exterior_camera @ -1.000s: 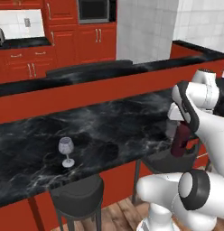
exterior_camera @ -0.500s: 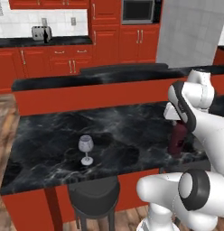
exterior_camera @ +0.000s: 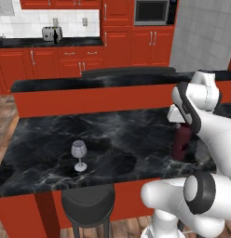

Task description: There is a wine glass and glass cup on the dining counter. Place the wine bottle next to the wine glass and the juice bottle next to the glass cup.

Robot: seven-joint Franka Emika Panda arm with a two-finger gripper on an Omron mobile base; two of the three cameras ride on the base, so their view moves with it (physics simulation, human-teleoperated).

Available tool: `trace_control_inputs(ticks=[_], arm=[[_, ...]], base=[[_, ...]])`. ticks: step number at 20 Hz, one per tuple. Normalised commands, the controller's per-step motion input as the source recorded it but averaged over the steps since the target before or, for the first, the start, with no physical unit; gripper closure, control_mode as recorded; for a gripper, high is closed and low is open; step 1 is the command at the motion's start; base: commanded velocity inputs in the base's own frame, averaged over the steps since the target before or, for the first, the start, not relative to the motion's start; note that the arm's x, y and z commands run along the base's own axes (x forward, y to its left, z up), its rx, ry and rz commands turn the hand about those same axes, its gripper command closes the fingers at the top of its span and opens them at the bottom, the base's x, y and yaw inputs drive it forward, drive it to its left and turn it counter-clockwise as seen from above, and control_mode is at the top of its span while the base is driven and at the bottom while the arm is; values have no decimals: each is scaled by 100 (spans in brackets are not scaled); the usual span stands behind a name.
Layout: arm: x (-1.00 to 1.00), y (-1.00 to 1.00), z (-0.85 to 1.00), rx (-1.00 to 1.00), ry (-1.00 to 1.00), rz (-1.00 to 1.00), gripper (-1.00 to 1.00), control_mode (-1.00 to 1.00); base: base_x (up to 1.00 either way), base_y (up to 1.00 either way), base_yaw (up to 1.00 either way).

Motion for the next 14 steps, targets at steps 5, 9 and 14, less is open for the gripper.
trace_control_inputs(ticks=[5,9,14], arm=[[0,0,0,0,0,0,100,100],[0,0,0,0,0,0,100,100],[0,0,0,0,0,0,100,100]], base=[[6,-14,1],[0,0,0],[0,0,0]])
